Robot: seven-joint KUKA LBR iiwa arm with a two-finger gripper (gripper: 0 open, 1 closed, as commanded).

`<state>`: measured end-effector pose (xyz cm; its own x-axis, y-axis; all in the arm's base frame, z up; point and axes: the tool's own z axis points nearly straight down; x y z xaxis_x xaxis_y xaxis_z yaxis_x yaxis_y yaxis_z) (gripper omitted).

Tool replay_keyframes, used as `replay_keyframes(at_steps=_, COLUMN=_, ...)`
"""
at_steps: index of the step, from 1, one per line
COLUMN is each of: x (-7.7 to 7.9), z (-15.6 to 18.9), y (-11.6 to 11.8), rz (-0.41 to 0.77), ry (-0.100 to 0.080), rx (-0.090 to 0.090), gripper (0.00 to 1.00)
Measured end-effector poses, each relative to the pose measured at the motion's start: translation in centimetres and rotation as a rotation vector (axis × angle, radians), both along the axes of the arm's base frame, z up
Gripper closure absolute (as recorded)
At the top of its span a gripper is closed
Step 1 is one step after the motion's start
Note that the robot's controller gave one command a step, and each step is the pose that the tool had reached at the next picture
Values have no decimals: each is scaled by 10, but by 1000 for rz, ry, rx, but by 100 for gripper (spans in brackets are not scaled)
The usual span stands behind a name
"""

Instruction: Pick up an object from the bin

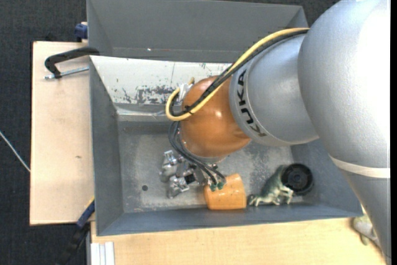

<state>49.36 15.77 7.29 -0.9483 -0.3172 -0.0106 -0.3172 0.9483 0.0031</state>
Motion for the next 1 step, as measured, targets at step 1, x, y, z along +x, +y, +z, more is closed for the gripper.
replay_keyframes(at_steps=1, x=3, z=167, y=5, rz=40, ry=-3, rx=-2, gripper=100)
